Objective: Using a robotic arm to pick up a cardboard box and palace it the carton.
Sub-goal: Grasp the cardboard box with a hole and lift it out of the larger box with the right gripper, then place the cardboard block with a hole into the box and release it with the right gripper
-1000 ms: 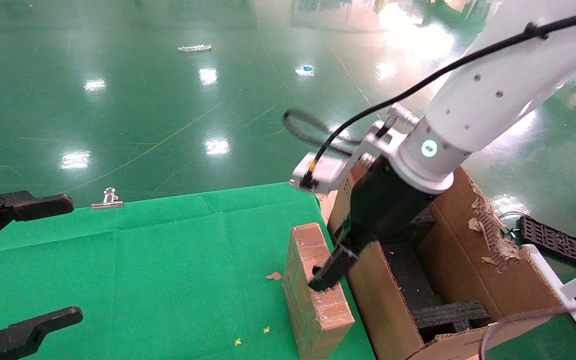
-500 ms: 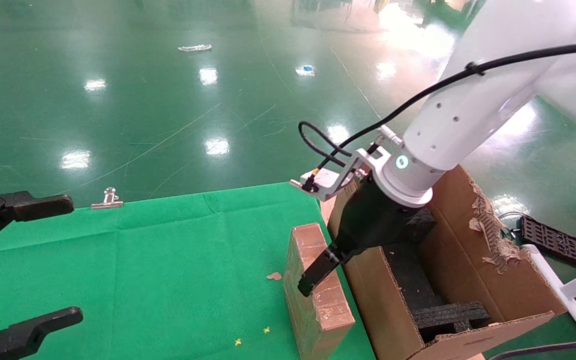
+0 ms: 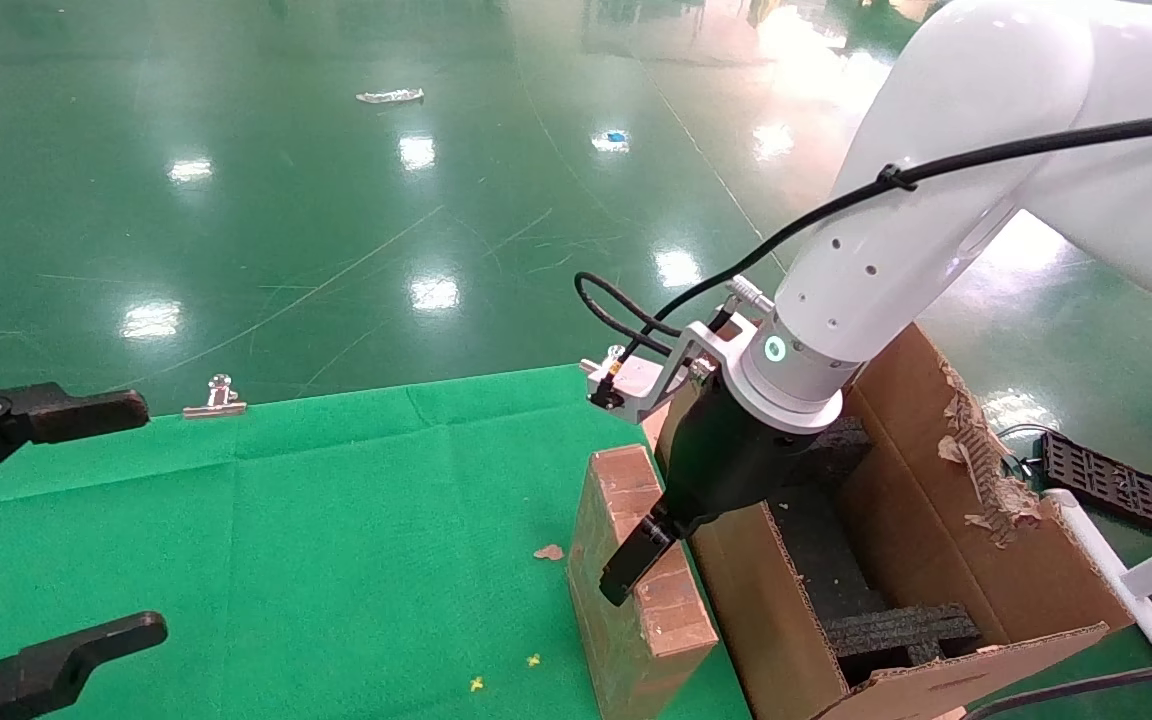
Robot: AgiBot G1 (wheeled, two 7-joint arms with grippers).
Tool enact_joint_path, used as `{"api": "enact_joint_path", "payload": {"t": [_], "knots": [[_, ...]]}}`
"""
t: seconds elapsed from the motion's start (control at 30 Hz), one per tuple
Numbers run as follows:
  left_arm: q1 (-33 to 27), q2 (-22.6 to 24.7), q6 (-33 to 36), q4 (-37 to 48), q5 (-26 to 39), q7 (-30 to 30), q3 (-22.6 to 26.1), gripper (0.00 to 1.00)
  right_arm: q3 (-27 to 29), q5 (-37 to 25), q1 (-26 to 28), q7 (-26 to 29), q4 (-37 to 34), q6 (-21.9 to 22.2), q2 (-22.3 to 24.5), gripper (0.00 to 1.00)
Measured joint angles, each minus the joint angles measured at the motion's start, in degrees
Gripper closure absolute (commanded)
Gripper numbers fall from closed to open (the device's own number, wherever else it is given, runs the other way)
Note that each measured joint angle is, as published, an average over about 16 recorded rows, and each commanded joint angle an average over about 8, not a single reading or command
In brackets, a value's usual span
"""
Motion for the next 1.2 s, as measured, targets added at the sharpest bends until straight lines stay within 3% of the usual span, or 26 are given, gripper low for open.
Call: {"api": "enact_joint_path", "payload": {"t": [0.73,0.93,1.2], "knots": [[-0.01,-0.02,-0.02,0.0,-0.04,0.03,0.06,1.0,-0.06,-1.14,-0.21,0.21,2.2,1.83,2.2,1.0],[-0.02,-0.03,-0.03,0.0,-0.05,0.04,0.07,1.0,2.29,-0.13,2.35,-3.58,2.74,3.36,5.42,1.0],[-0.02,-0.04,-0.04,0.0,-0.06,0.04,0.09,1.0,7.47,0.72,8.68,-12.41,2.02,6.77,13.35,1.0]]}}
